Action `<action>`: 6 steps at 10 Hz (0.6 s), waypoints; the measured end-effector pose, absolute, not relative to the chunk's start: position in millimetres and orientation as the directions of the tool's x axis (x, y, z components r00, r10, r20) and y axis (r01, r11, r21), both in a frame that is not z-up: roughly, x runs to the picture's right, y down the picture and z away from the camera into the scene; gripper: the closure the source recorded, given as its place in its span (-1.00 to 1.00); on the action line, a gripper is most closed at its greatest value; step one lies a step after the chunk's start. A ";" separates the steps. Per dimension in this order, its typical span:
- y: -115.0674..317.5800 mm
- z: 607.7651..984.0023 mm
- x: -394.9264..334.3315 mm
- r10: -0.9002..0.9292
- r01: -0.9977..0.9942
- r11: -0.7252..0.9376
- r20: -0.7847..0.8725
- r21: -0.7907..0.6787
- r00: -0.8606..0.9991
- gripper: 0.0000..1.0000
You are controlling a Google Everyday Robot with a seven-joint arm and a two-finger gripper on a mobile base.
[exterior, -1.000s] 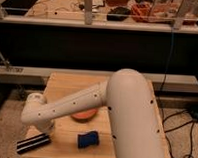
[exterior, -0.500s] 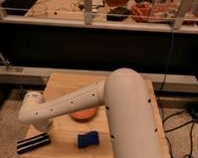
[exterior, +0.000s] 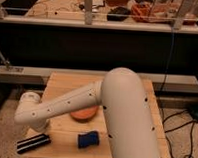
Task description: Push the eraser across the table
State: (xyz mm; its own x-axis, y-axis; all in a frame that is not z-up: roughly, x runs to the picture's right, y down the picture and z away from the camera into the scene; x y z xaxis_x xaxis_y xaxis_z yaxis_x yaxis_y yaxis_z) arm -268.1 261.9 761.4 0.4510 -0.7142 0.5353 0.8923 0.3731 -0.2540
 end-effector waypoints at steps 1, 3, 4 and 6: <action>262.8 760.8 -268.0 -0.716 0.893 0.373 0.534 -0.254 0.451 0.92; 265.5 758.1 -271.9 -0.717 0.894 0.371 0.535 -0.250 0.447 0.92; 265.7 757.3 -273.1 -0.717 0.894 0.372 0.534 -0.250 0.448 0.92; 267.0 755.8 -274.3 -0.719 0.894 0.373 0.532 -0.249 0.448 0.92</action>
State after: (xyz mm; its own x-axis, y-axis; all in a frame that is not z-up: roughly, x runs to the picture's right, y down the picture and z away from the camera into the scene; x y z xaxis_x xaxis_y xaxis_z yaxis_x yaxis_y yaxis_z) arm -274.3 267.0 755.8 0.4479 -0.7188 0.5317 0.8939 0.3727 -0.2491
